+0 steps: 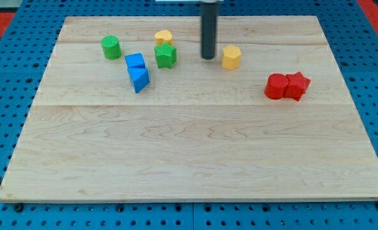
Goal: Separate the yellow heart and the green star
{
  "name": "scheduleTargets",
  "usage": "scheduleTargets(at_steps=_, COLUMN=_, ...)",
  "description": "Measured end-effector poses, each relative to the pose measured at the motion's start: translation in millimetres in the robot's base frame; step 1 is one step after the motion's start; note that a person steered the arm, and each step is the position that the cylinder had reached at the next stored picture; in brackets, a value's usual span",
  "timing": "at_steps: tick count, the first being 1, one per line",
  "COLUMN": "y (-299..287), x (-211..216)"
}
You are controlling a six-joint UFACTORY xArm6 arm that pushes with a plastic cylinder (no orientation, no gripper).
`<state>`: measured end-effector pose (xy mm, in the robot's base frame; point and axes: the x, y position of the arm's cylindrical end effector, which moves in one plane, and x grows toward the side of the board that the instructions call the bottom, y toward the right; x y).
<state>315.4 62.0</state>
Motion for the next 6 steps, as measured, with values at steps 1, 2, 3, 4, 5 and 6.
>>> scheduleTargets(at_steps=1, y=12.6, x=-5.9)
scheduleTargets(at_steps=2, y=82.4, x=7.9)
scheduleTargets(at_steps=3, y=111.5, x=23.3)
scheduleTargets(at_steps=4, y=29.8, x=-20.5)
scheduleTargets(at_steps=5, y=-69.4, x=-71.6)
scheduleTargets(at_steps=6, y=-168.0, x=-94.0)
